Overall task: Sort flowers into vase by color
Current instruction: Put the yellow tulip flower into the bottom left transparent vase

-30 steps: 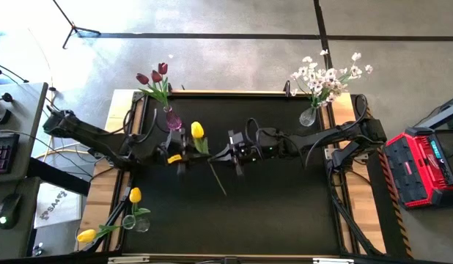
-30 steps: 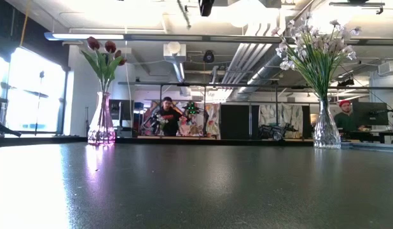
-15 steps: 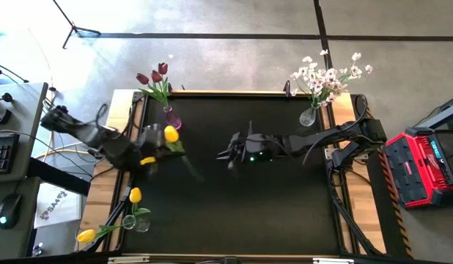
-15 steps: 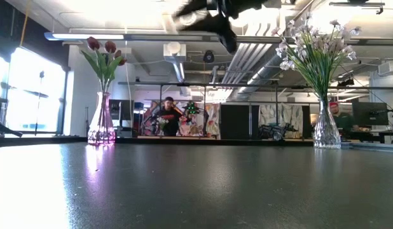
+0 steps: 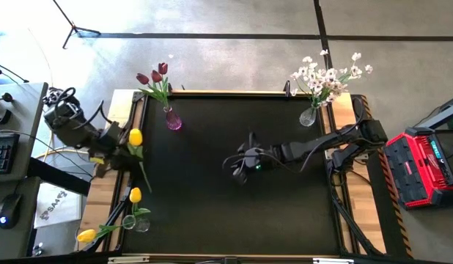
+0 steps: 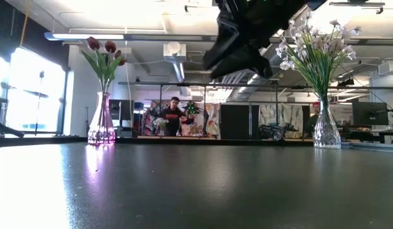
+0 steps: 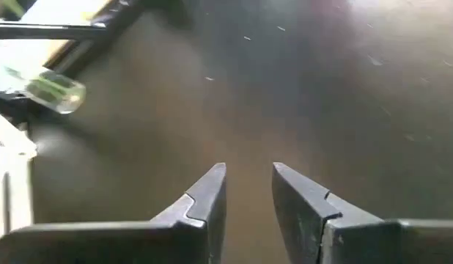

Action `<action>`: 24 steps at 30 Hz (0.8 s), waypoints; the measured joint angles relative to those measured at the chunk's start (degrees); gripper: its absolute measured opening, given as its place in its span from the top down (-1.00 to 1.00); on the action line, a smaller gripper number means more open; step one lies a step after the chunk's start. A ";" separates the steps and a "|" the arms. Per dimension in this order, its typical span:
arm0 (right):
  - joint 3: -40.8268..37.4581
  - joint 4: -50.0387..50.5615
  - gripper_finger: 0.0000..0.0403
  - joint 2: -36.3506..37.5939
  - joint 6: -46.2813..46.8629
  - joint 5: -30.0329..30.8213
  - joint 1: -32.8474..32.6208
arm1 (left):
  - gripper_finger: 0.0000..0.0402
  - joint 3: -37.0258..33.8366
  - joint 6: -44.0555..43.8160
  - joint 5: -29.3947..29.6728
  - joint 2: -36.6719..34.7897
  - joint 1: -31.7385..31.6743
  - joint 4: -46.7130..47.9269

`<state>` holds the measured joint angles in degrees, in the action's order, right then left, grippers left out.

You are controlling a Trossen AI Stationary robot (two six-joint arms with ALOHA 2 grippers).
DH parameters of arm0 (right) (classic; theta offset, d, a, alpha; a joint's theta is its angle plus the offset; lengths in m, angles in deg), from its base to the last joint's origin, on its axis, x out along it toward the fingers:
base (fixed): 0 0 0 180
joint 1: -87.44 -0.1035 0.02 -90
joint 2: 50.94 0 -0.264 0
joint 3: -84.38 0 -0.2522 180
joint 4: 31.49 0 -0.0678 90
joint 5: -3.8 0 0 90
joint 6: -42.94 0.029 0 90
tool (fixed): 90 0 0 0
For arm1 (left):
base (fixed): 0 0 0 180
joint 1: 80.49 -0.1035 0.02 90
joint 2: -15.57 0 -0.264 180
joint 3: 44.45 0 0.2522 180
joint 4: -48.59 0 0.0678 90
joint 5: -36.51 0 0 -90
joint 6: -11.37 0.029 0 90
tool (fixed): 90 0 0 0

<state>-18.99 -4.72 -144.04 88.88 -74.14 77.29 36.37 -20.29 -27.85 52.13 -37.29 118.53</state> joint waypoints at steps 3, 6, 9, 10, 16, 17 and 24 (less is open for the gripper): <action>-0.02 3.44 0.51 0.00 4.50 4.16 -1.57 | 1.00 -2.03 -1.85 1.18 -2.15 3.56 0.21; -0.04 6.59 0.51 0.00 7.94 7.16 -3.23 | 1.00 -4.80 -4.41 0.45 -3.75 6.47 0.87; -0.04 9.00 0.51 0.00 10.83 7.47 -4.59 | 1.00 -7.34 -9.01 -2.29 -5.19 8.48 1.21; -0.04 9.68 0.51 0.00 11.49 7.49 -4.93 | 1.00 -7.84 -10.39 -3.45 -5.52 9.05 0.92; -0.05 11.15 0.51 0.00 14.12 7.50 -5.36 | 1.00 -8.38 -10.36 -7.06 -5.87 11.22 -1.39; -0.06 11.10 0.51 0.00 14.29 7.52 -5.18 | 1.00 -8.22 -9.34 -7.07 -6.10 11.37 -1.88; -0.06 9.91 0.51 0.00 14.64 7.14 -3.70 | 1.00 -3.06 -5.40 -6.22 -5.88 11.41 -3.92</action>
<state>-19.05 5.19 -144.04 103.52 -67.00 73.60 33.31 -25.69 -34.07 46.25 -25.88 114.61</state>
